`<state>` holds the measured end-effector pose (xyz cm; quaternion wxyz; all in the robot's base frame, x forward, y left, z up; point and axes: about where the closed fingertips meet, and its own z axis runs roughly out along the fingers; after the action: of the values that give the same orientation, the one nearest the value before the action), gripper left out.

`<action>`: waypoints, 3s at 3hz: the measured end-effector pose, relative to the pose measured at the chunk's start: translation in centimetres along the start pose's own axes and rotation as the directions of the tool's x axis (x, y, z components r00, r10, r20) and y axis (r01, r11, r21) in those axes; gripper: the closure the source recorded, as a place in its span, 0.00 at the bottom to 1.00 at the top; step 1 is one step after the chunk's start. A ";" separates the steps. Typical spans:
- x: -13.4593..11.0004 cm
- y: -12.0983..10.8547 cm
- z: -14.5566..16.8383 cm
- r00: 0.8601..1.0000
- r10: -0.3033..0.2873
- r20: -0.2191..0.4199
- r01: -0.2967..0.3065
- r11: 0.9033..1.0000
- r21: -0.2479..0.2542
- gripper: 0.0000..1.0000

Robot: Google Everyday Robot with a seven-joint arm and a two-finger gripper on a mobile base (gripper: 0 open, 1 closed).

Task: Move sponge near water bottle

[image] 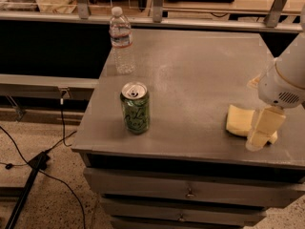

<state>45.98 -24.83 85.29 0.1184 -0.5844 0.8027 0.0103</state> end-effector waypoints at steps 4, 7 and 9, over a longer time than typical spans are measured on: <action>1.8 -0.2 2.3 1.000 0.023 -0.010 -0.023 0.999 -0.027 0.72; -3.7 -3.5 -2.0 0.980 -0.067 0.189 0.064 0.998 0.024 1.00; -16.6 -7.6 -7.8 0.937 -0.241 0.253 0.207 0.966 0.154 1.00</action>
Offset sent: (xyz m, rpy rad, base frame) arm 0.0013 -0.0138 -0.0228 0.0038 0.0290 -0.0189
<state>56.56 -12.90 97.14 0.2631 -0.6568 0.7062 0.0259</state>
